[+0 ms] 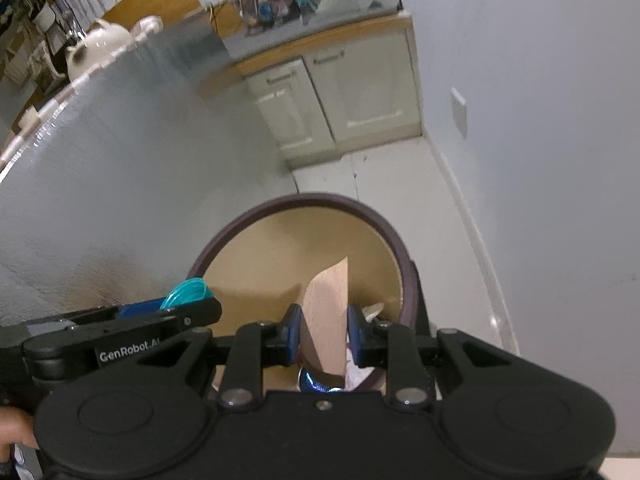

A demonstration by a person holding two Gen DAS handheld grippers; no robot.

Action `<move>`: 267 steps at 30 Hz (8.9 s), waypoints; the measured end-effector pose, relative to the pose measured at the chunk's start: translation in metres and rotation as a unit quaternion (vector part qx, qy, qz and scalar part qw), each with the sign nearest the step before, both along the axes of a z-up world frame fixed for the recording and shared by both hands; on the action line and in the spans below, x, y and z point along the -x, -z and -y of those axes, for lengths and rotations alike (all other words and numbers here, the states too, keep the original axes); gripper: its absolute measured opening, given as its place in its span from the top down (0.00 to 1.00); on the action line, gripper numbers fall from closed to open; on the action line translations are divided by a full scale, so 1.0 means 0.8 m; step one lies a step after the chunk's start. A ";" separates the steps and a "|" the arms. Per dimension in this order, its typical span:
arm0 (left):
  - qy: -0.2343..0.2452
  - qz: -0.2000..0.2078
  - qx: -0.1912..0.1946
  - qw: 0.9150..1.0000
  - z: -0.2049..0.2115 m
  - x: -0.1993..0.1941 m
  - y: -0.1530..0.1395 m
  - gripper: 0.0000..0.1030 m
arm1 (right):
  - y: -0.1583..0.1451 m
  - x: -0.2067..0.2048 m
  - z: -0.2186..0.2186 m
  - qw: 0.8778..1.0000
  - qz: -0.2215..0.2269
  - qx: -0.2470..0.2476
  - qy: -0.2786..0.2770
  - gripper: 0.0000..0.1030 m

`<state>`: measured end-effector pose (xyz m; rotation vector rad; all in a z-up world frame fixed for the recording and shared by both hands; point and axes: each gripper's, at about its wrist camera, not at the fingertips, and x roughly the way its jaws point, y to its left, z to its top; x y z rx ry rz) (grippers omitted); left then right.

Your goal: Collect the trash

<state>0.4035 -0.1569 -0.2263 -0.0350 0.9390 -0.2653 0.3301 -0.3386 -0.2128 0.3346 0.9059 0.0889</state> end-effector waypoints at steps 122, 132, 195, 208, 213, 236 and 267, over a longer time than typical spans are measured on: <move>-0.023 0.223 0.007 0.974 -0.149 0.284 -0.292 0.00 | -0.254 0.252 -0.098 0.963 0.240 0.122 -0.005 0.00; -0.058 0.262 -0.020 0.963 -0.229 0.278 -0.339 0.00 | -0.298 0.229 -0.172 0.952 0.282 0.113 -0.046 0.00; -0.212 0.157 0.133 0.955 -0.567 -0.133 -0.246 0.01 | -0.244 -0.201 -0.567 0.969 0.206 0.046 -0.126 0.00; -0.250 0.169 0.170 0.938 -0.580 -0.146 -0.226 0.00 | -0.218 -0.206 -0.569 0.967 0.194 0.001 -0.165 0.24; -0.265 0.180 0.165 0.933 -0.581 -0.150 -0.225 0.00 | -0.219 -0.201 -0.567 0.966 0.197 -0.013 -0.166 0.37; -0.164 0.156 0.041 0.973 -0.564 -0.145 -0.258 0.03 | -0.210 -0.202 -0.556 0.975 0.172 -0.014 -0.139 0.01; -0.189 0.165 0.039 0.967 -0.570 -0.173 -0.229 0.22 | -0.211 -0.200 -0.549 0.976 0.174 -0.006 -0.129 0.47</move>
